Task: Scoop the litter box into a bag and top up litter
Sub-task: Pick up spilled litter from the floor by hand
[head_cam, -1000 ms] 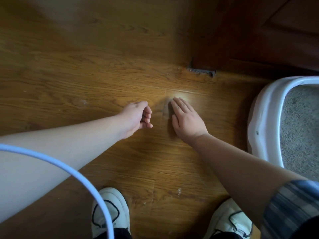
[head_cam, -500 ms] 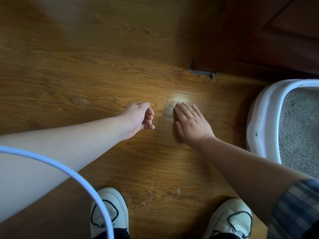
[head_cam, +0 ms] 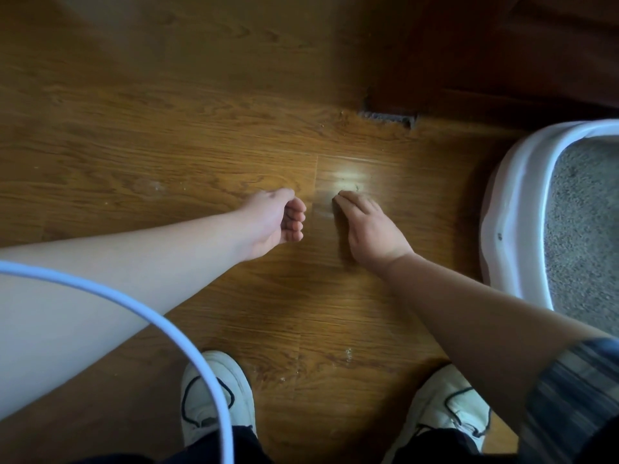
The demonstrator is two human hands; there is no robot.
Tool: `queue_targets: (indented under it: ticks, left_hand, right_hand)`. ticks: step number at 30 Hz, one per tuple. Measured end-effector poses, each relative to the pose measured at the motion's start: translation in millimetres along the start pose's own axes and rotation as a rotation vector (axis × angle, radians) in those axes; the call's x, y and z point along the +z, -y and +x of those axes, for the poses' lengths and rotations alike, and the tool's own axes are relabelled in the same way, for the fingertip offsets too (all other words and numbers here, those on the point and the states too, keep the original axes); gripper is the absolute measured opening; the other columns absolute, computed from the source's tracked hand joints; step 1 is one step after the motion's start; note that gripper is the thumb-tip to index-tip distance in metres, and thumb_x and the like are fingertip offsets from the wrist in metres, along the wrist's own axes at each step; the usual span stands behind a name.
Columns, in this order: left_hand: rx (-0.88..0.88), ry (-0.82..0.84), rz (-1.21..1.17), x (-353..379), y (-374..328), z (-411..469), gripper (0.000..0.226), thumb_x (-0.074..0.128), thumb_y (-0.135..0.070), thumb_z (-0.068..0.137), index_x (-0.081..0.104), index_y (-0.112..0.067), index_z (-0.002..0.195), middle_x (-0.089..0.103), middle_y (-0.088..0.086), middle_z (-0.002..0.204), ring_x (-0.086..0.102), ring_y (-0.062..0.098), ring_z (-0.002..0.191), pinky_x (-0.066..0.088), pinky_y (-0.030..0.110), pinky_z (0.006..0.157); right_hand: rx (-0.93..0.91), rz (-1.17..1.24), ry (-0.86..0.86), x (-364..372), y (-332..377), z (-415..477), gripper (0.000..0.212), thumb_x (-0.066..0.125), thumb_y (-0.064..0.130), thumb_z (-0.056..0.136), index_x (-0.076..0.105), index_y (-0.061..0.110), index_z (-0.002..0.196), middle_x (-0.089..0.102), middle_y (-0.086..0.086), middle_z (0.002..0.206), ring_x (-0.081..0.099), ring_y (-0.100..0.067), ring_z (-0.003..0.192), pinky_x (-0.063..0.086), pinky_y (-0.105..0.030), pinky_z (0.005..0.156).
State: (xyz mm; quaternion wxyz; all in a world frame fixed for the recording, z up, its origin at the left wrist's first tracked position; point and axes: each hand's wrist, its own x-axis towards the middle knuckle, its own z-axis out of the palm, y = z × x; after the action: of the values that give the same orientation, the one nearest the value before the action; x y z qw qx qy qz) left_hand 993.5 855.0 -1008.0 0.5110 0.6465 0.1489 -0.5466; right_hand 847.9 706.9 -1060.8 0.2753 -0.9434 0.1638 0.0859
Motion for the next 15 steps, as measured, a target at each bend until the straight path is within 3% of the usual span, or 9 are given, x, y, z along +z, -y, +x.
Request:
queue_targets:
  ticks: [5, 7, 9, 12, 15]
  left_hand:
    - [-0.031, 0.046, -0.021, 1.6, 1.0, 3.4, 0.035, 0.036, -0.017, 0.104, 0.057, -0.003, 0.081, 0.057, 0.011, 0.073, 0.054, 0.022, 0.063, 0.055, 0.034, 0.060]
    - [-0.052, 0.059, -0.018, 1.1, 1.9, 6.1, 0.034, 0.036, -0.018, 0.104, 0.057, -0.003, 0.083, 0.058, 0.012, 0.075, 0.055, 0.023, 0.064, 0.056, 0.035, 0.061]
    - [-0.075, 0.068, -0.014, 1.9, 2.8, 8.7, 0.033, 0.036, -0.018, 0.104, 0.057, -0.002, 0.085, 0.058, 0.012, 0.076, 0.056, 0.023, 0.065, 0.056, 0.035, 0.061]
    - [-0.103, 0.083, -0.026, 4.9, 3.1, 11.9, 0.030, 0.036, -0.016, 0.104, 0.057, -0.002, 0.087, 0.059, 0.013, 0.078, 0.058, 0.024, 0.068, 0.057, 0.035, 0.062]
    - [-0.128, 0.106, -0.059, 5.6, 2.8, 15.2, 0.031, 0.036, -0.016, 0.104, 0.059, -0.001, 0.089, 0.063, 0.016, 0.083, 0.063, 0.026, 0.074, 0.059, 0.036, 0.067]
  right_hand:
    - [0.471, 0.376, -0.364, -28.9, -4.1, 9.4, 0.060, 0.036, -0.012, 0.084, 0.056, 0.014, 0.135, 0.052, 0.002, 0.130, 0.046, -0.011, 0.124, 0.035, -0.018, 0.105]
    - [0.534, 0.360, -0.360, -30.5, -9.5, 5.2, 0.037, 0.041, -0.001, 0.092, 0.058, 0.014, 0.121, 0.051, 0.007, 0.116, 0.051, -0.013, 0.115, 0.037, -0.014, 0.091]
    - [0.563, 0.266, -0.257, -25.3, -12.7, -1.0, 0.008, 0.049, 0.020, 0.097, 0.052, 0.018, 0.104, 0.052, 0.005, 0.105, 0.053, -0.020, 0.105, 0.042, -0.026, 0.084]
    - [0.551, 0.034, -0.073, -19.0, -6.4, -5.5, 0.034, 0.049, 0.053, 0.095, 0.050, 0.020, 0.106, 0.056, 0.000, 0.107, 0.052, -0.022, 0.104, 0.050, -0.041, 0.086]
    - [0.507, -0.225, -0.015, -20.0, 4.7, 2.1, 0.059, 0.040, 0.070, 0.090, 0.051, 0.019, 0.118, 0.059, -0.002, 0.118, 0.054, -0.025, 0.112, 0.049, -0.043, 0.091]
